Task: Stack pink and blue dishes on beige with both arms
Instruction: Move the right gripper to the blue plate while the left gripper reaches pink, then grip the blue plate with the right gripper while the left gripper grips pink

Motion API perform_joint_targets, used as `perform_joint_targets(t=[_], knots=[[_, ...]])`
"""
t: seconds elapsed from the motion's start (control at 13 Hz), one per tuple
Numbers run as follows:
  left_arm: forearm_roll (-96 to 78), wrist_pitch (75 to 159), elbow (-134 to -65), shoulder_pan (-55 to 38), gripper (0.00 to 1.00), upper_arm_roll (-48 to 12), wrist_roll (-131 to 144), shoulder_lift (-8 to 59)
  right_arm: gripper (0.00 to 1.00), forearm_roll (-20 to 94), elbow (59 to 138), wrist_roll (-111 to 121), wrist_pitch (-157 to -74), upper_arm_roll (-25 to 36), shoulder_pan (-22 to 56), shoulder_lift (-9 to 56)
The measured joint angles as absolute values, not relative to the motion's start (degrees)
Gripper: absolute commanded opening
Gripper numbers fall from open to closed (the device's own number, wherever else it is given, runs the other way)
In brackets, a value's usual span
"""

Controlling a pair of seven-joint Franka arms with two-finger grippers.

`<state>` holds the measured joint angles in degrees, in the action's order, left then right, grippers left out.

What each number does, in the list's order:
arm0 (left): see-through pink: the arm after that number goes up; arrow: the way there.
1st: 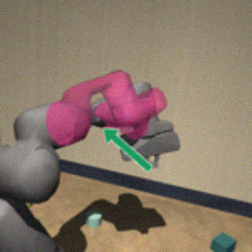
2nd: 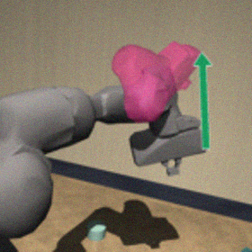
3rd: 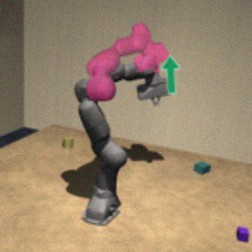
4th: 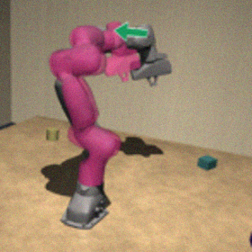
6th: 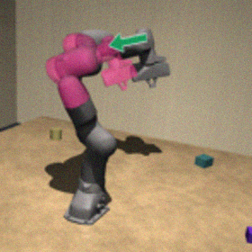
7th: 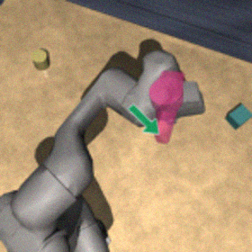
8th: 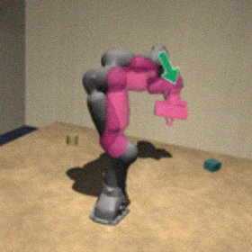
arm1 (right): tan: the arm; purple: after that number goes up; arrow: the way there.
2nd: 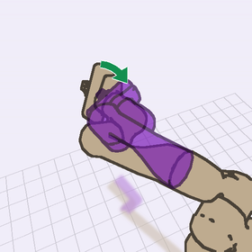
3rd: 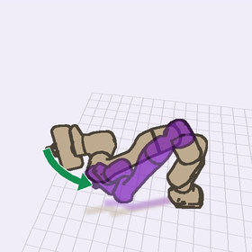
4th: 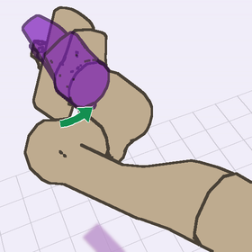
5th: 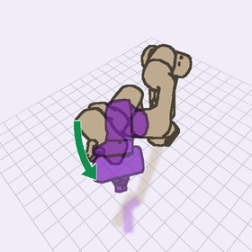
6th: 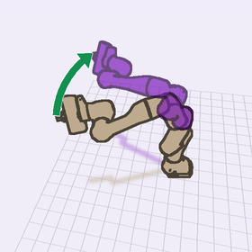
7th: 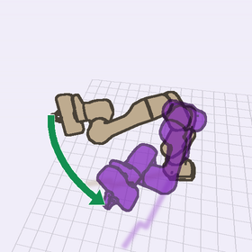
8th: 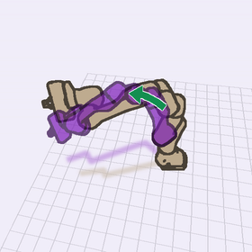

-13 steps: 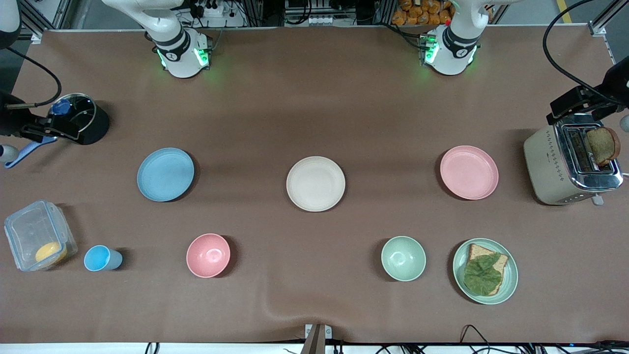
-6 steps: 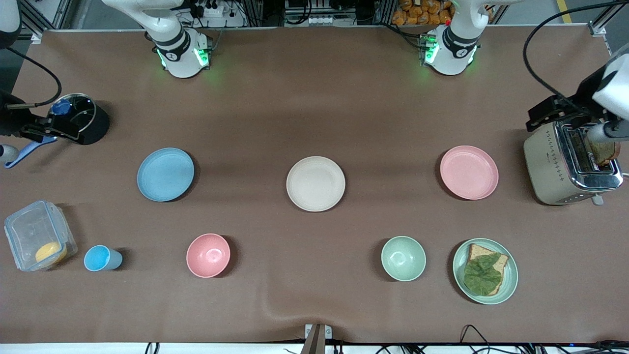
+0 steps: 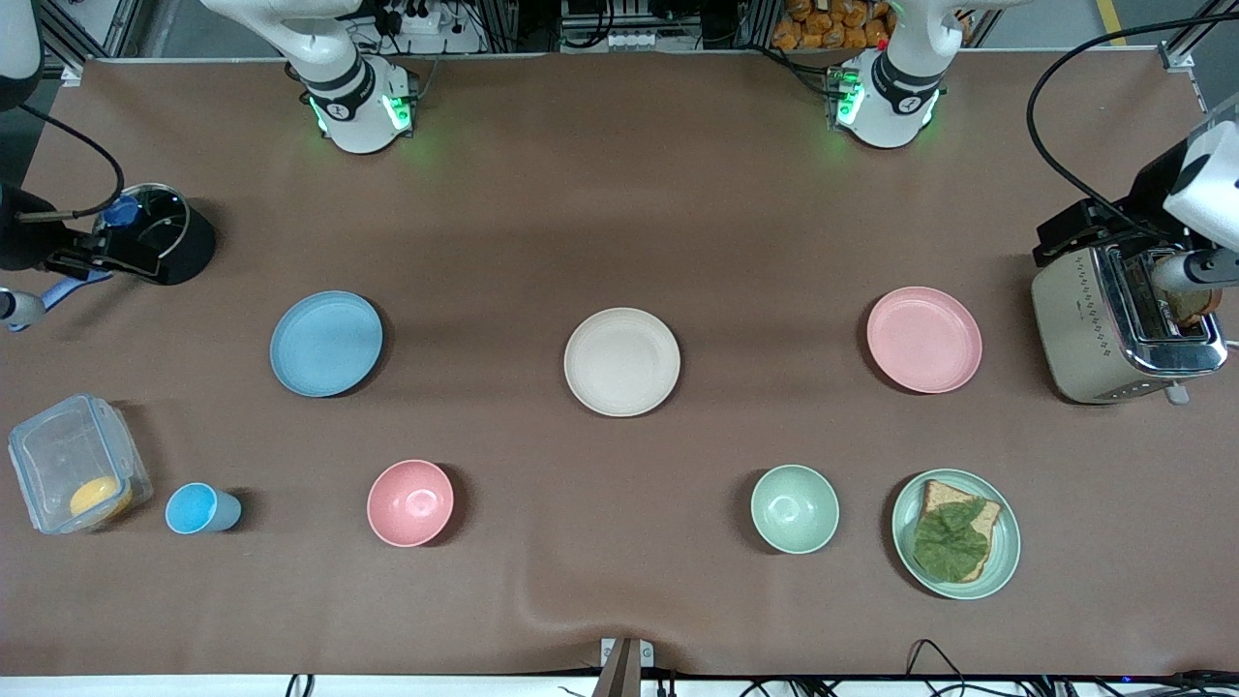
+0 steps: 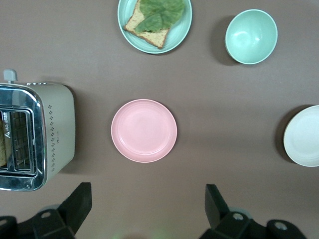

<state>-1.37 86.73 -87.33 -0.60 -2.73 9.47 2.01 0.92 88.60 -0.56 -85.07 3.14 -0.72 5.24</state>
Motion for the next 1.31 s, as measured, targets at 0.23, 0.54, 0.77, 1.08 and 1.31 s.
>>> perform_joint_targets(t=[0.23, 0.54, 0.77, 1.08, 1.31], knots=[[-1.3, 86.7, -88.5, 0.3, 1.00, -2.6, 9.4, 2.0, 1.00, 0.9, 93.1, -0.6, -90.2, 3.5, -1.1, 6.5], [-0.5, 87.0, -90.5, 0.3, 1.00, -2.6, 9.4, 2.0, 1.00, 1.8, 102.8, 2.1, -99.6, 3.5, -3.3, 6.9], [-0.1, 91.7, -95.2, 0.4, 1.00, -2.5, 9.4, 2.0, 1.00, 5.5, 111.5, 10.8, -109.7, 3.7, -7.8, 7.2], [0.0, 102.4, -105.0, 1.6, 1.00, -2.4, 9.5, 1.9, 1.00, 7.2, 121.6, 17.3, -122.2, 3.6, -10.0, 10.0], [0.0, 115.1, -114.8, 3.4, 1.00, -2.4, 9.5, 1.9, 1.00, 7.5, 122.7, 21.5, -127.3, 3.5, -10.0, 15.6]])
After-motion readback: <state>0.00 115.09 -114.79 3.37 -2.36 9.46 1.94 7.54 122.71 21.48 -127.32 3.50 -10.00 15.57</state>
